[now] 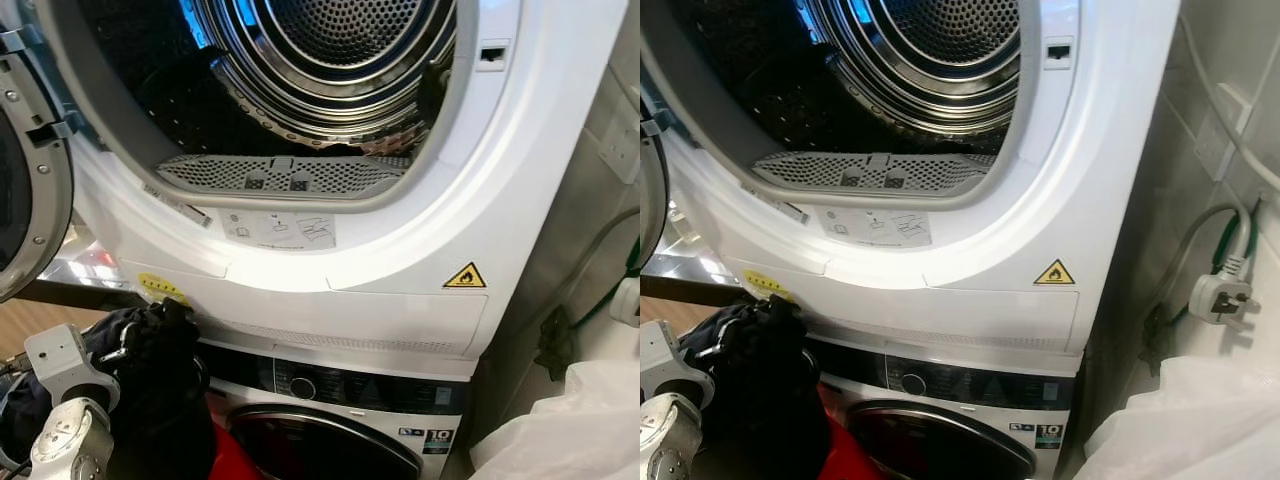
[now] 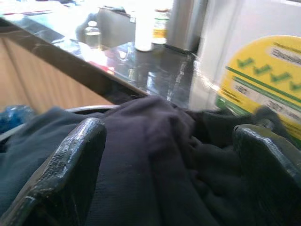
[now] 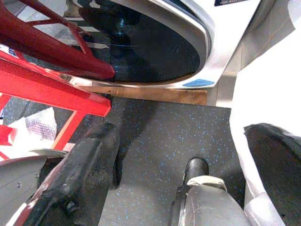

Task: Clothes washing

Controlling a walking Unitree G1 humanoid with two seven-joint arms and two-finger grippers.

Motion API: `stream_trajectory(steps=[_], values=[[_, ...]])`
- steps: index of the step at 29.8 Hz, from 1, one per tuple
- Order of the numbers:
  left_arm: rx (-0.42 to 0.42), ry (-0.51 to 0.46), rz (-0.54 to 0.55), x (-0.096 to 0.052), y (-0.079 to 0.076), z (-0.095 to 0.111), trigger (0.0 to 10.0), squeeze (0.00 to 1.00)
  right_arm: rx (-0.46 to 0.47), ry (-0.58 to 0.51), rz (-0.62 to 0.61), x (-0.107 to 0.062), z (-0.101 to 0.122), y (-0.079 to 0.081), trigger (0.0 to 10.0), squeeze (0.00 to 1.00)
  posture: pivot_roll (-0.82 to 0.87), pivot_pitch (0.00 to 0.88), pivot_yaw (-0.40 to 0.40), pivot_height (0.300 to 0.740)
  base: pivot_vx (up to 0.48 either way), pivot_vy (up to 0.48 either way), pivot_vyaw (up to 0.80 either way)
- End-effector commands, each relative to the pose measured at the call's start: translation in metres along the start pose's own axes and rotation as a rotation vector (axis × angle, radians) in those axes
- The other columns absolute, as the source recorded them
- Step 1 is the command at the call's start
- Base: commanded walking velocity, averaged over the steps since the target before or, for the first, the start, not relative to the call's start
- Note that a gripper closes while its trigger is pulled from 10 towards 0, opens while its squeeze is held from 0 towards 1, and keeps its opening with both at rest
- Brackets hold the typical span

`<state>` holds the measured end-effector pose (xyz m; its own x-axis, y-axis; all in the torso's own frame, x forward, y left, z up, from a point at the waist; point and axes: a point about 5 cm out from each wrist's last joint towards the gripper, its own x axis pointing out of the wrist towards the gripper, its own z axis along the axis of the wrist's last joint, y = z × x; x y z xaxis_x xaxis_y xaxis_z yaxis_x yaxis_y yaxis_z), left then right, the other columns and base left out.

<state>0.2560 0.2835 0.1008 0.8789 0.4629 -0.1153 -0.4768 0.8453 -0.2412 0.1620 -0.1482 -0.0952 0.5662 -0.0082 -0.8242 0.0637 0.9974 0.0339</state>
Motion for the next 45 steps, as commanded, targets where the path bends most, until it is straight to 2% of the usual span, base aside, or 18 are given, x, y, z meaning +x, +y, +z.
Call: stream_trajectory(steps=[1, 4, 8, 13, 22, 29, 30, 37, 45], values=[[-0.030, -0.018, 0.076, -0.002, 0.007, 0.006, 10.0, 1.00, 0.003, 0.007, 0.011, 0.000, 0.000, 0.004, 10.0, 0.00, 0.12, 0.000, 0.117, 0.740, 0.000, 0.000, 0.00], [-0.056, -0.044, 0.131, -0.005, 0.012, 0.010, 10.0, 1.00, 0.005, 0.007, 0.011, 0.000, 0.001, 0.004, 10.0, 0.00, 0.12, 0.000, 0.116, 0.740, 0.000, 0.000, 0.00], [-0.079, -0.015, 0.111, -0.001, 0.009, 0.009, 10.0, 1.00, -0.006, 0.010, 0.018, 0.000, 0.000, 0.004, 10.0, 0.00, 0.13, 0.000, 0.111, 0.740, 0.000, 0.000, 0.00], [-0.067, -0.009, 0.135, 0.004, 0.011, 0.012, 10.0, 1.00, -0.003, 0.009, 0.018, 0.001, 0.001, 0.005, 10.0, 0.00, 0.12, 0.000, 0.115, 0.740, 0.000, 0.000, 0.00], [-0.073, 0.036, 0.209, 0.014, 0.023, 0.012, 10.0, 1.00, -0.008, 0.014, 0.020, 0.000, -0.001, 0.006, 10.0, 0.00, 0.11, 0.000, 0.118, 0.740, 0.000, 0.000, 0.00], [-0.056, 0.101, 0.221, 0.017, 0.023, 0.004, 10.0, 1.00, -0.018, 0.020, 0.018, 0.000, -0.002, 0.004, 10.0, 0.00, 0.11, 0.000, 0.115, 0.740, 0.000, 0.000, 0.00], [-0.052, 0.110, 0.215, 0.017, 0.021, 0.001, 10.0, 0.00, -0.020, 0.021, 0.019, 0.000, -0.003, 0.004, 10.0, 0.00, 0.11, 0.000, 0.114, 0.740, 0.000, 0.000, 0.00], [-0.069, 0.137, 0.226, 0.017, 0.018, -0.004, 10.0, 0.00, -0.035, 0.022, 0.025, 0.000, -0.003, 0.004, 10.0, 0.00, 0.11, 0.000, 0.109, 0.740, 0.000, 0.000, 0.00], [-0.074, 0.177, 0.258, 0.025, 0.029, -0.009, 10.0, 0.00, -0.039, 0.019, 0.027, 0.000, -0.001, 0.004, 10.0, 0.00, 0.10, 0.000, 0.103, 0.740, 0.000, 0.000, 0.00]])
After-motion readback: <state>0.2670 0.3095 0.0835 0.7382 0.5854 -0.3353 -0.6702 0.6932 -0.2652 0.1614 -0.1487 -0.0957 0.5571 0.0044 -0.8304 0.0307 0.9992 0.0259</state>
